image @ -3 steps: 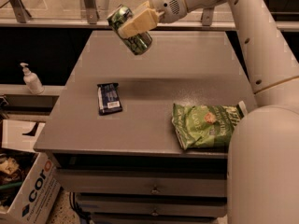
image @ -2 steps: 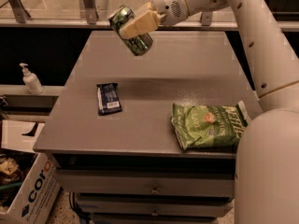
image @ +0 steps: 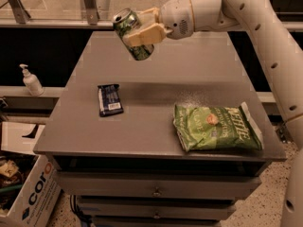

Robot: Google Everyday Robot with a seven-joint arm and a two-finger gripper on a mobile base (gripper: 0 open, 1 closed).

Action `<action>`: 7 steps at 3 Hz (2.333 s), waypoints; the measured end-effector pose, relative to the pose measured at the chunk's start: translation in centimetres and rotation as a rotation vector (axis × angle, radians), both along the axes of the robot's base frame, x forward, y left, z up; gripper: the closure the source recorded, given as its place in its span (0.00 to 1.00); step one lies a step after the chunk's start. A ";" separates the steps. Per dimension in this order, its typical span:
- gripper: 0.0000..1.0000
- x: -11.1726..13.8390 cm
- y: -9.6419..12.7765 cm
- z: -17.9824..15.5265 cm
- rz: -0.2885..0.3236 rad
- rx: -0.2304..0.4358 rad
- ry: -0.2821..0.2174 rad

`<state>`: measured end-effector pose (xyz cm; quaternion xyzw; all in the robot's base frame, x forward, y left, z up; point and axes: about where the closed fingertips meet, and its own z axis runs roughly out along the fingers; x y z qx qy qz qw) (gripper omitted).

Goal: Place green can upright

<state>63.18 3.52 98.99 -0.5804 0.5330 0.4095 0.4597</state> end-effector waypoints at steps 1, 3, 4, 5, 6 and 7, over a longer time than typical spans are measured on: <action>1.00 -0.8 -0.3 -0.3 0.010 0.064 -0.103; 1.00 -1.1 -0.1 0.1 0.053 0.005 -0.234; 1.00 -0.3 -1.3 -1.3 0.017 -0.147 -0.098; 1.00 -0.1 -2.6 -3.0 -0.030 -0.211 0.022; 1.00 -0.3 -3.6 -5.0 -0.059 -0.208 0.088; 1.00 -0.5 -4.4 -6.7 -0.065 -0.166 0.105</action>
Offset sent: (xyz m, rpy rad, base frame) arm 0.0067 -0.0079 -0.0067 -0.1380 -0.0162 0.0274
